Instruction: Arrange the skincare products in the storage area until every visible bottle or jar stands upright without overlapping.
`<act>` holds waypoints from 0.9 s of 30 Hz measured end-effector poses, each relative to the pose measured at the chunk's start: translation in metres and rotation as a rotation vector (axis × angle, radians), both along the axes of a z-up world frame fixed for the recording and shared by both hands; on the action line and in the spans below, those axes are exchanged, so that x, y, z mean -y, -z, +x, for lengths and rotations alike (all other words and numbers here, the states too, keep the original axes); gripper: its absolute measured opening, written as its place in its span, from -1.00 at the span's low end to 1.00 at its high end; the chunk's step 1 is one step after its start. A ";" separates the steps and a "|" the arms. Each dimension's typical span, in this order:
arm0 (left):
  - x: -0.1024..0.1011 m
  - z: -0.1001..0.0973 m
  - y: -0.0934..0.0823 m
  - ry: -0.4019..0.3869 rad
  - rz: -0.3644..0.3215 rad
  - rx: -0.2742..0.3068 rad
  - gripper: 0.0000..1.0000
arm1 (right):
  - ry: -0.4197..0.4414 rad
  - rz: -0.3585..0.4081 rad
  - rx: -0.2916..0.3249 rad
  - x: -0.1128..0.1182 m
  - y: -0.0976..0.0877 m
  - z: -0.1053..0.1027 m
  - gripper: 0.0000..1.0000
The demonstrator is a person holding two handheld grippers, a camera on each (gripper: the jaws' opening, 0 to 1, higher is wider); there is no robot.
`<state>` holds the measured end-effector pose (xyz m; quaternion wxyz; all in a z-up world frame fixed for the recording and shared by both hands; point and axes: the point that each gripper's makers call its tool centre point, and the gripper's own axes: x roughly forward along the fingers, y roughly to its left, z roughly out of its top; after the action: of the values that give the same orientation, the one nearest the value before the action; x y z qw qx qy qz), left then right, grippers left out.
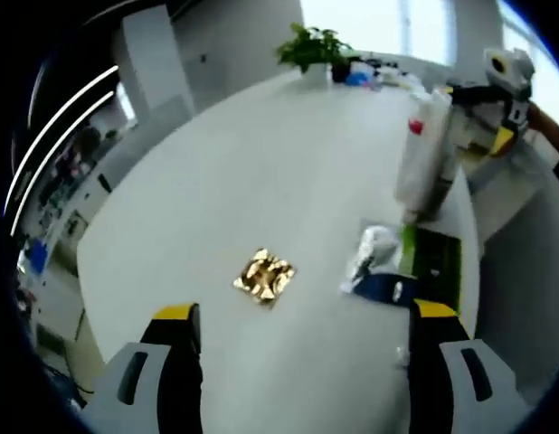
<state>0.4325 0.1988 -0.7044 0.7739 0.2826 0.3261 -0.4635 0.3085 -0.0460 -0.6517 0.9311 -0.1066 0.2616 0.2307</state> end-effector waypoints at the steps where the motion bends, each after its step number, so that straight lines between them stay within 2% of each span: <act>1: -0.002 0.003 0.006 0.017 0.023 -0.011 0.85 | 0.001 -0.001 -0.003 0.000 0.001 0.000 0.81; 3: -0.001 0.009 0.011 0.034 0.045 -0.007 0.86 | -0.002 0.000 -0.013 -0.001 0.002 -0.001 0.85; 7: 0.003 0.016 0.016 0.050 0.030 -0.028 0.85 | 0.013 0.021 -0.029 -0.002 0.003 -0.002 0.89; 13: 0.004 0.032 0.028 0.133 0.106 -0.003 0.84 | 0.014 0.023 -0.040 -0.003 0.005 -0.002 0.99; 15: 0.001 0.040 0.033 0.152 0.162 0.015 0.81 | 0.014 0.012 -0.056 -0.003 0.008 -0.002 0.99; 18: 0.008 0.044 0.035 0.166 0.142 0.003 0.76 | 0.018 -0.008 -0.062 -0.003 0.011 -0.002 0.99; 20: 0.012 0.045 0.036 0.190 0.138 0.003 0.75 | 0.019 0.006 -0.066 -0.004 0.010 -0.003 0.99; 22: 0.012 0.045 0.038 0.220 0.170 -0.002 0.71 | 0.019 0.009 -0.069 -0.004 0.010 -0.003 0.99; 23: 0.016 0.042 0.038 0.270 0.177 0.002 0.71 | 0.016 0.002 -0.072 -0.003 0.011 -0.004 0.99; 27: 0.020 0.043 0.041 0.301 0.187 -0.004 0.66 | 0.016 0.001 -0.080 -0.002 0.014 -0.005 0.99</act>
<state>0.4752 0.1784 -0.7452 0.6654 0.3980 0.3234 -0.5425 0.3040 -0.0436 -0.6652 0.9218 -0.0946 0.2995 0.2273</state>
